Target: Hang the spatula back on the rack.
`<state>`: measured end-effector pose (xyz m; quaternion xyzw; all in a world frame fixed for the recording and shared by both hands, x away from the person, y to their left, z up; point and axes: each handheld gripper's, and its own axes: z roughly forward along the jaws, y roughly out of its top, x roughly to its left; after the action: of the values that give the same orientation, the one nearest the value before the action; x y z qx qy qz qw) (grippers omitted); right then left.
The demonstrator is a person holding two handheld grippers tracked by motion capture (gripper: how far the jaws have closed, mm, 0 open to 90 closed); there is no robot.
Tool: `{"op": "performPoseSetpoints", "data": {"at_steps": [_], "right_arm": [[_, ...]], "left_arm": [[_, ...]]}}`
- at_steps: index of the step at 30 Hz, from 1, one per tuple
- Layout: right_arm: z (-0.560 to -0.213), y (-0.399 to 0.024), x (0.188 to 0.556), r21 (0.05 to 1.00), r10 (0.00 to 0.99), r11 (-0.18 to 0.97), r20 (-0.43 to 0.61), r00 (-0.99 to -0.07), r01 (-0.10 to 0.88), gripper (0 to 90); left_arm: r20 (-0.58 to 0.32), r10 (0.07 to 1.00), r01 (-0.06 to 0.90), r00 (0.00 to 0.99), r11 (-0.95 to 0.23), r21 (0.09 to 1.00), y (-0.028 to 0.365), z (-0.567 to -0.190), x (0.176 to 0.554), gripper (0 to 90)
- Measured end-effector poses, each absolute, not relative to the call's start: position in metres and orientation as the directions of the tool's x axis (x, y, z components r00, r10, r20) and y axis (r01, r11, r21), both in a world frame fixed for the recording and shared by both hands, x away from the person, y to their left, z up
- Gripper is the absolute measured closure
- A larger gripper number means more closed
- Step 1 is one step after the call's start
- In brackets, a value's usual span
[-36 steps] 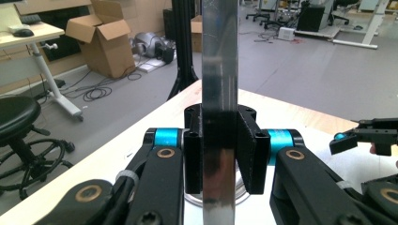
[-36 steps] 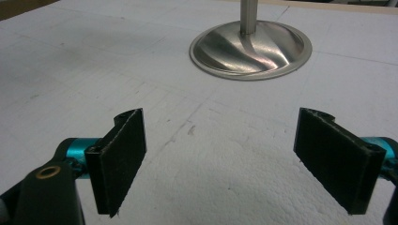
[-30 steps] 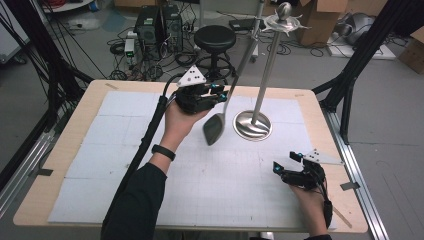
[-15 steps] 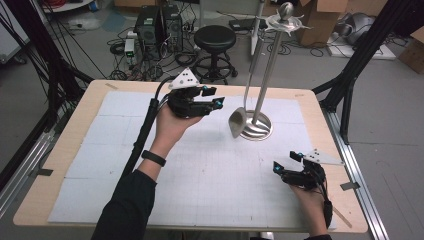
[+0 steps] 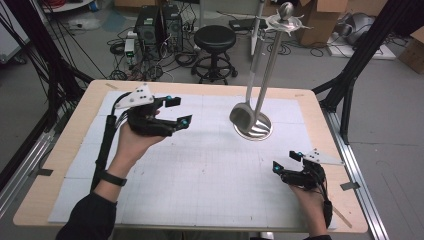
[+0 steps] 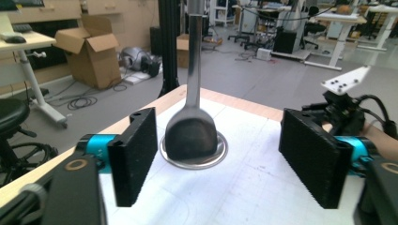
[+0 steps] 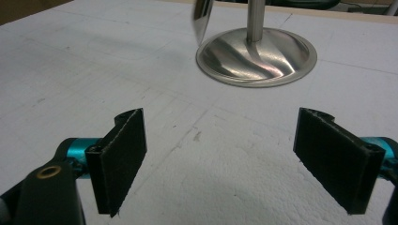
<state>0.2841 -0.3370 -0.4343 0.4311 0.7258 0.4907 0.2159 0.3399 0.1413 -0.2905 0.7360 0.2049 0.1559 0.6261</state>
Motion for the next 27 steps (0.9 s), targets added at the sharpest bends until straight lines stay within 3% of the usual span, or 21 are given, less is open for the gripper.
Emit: {"op": "performPoseSetpoints", "data": {"at_steps": [9,27], "right_arm": [[-0.434,-0.333,0.284,0.895,0.833,0.155,0.109,-0.542,0.419,16.7],[-0.434,-0.334,0.286,0.897,0.830,0.154,0.110,-0.546,0.415,16.6]], "left_arm": [[0.003,0.538,0.100,0.843,-0.161,0.982,0.193,-0.308,0.320,18.7],[-0.023,0.584,0.145,0.812,-0.163,0.976,0.259,-0.365,0.288,15.4]]}}
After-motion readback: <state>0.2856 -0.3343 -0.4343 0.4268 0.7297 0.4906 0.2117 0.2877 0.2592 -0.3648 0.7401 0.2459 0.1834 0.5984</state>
